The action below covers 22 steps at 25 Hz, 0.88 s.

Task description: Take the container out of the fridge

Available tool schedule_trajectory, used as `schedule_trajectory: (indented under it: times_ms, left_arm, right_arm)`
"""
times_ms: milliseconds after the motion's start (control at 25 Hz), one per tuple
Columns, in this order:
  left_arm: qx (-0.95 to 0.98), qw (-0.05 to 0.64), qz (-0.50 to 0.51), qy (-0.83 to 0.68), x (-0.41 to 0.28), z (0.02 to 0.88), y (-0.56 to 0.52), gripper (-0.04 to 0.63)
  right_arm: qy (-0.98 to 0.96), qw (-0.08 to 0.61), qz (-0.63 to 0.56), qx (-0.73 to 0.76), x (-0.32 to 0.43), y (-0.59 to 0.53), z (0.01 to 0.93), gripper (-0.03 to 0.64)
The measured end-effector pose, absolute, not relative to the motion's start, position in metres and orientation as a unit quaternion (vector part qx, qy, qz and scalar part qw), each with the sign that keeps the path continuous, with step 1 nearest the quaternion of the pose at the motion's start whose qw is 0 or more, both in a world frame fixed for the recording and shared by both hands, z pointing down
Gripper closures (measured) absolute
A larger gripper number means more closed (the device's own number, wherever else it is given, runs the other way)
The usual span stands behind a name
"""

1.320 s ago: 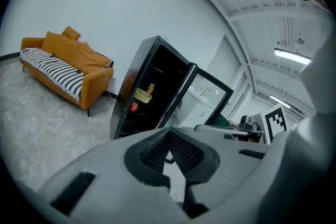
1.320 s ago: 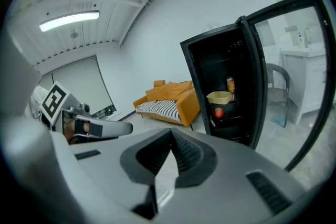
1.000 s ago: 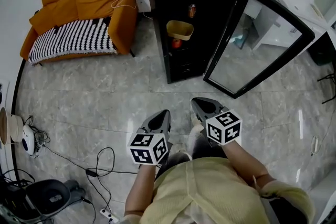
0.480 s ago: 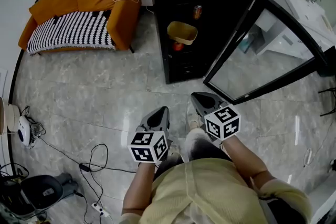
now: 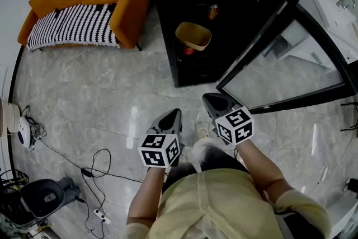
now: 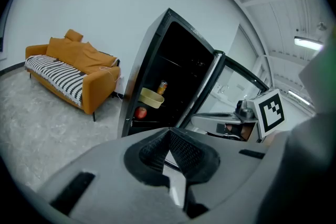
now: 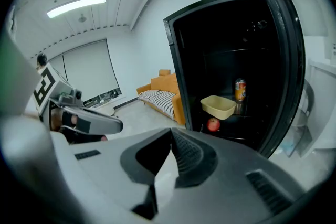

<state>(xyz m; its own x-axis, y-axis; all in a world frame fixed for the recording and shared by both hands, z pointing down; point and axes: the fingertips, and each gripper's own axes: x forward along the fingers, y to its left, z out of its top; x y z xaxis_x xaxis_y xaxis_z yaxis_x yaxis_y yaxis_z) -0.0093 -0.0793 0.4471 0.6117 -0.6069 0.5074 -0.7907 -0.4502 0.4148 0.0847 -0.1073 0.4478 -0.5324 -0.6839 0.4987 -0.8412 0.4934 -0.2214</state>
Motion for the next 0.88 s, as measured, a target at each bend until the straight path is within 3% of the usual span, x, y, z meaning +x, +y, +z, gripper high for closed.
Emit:
schedule_trajectory:
  times_ms: [880]
  left_arm:
    - [0.8,0.326,0.127,-0.487,0.034,0.484,-0.145,0.575]
  right_arm:
    - [-0.879,0.234,0.164,0.381,0.121,-0.201,0.49,0.589]
